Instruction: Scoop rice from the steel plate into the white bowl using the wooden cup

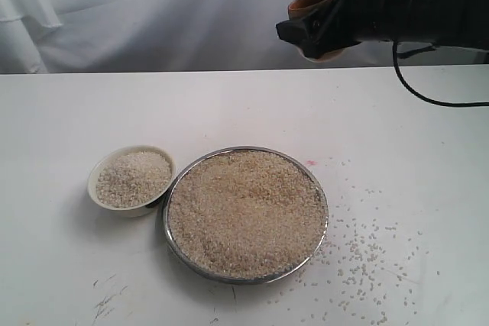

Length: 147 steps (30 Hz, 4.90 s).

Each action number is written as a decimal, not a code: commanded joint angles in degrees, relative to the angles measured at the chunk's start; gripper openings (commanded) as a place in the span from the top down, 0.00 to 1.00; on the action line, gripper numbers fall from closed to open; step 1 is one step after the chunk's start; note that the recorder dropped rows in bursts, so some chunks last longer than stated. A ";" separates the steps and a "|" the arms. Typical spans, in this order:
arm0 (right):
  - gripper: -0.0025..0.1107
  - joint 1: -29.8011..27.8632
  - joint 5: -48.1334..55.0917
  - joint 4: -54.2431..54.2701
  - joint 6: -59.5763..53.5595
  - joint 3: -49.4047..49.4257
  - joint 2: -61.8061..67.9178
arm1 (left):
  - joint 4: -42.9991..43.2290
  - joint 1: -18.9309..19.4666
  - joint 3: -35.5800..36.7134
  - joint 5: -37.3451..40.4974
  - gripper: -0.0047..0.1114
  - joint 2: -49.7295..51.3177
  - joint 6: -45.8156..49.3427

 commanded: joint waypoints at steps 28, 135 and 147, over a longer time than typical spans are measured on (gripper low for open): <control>0.98 4.03 -62.30 -90.16 112.40 10.37 -0.52 | -0.04 -0.09 0.26 -0.36 0.96 -0.29 -0.18; 0.81 -0.07 -86.68 -118.60 136.99 34.89 -12.75 | -0.04 -0.09 0.26 -0.36 0.96 -0.29 -0.18; 0.98 -0.07 -56.66 -119.48 149.37 34.89 -34.30 | -0.04 -0.09 0.26 -0.36 0.96 -0.29 -0.18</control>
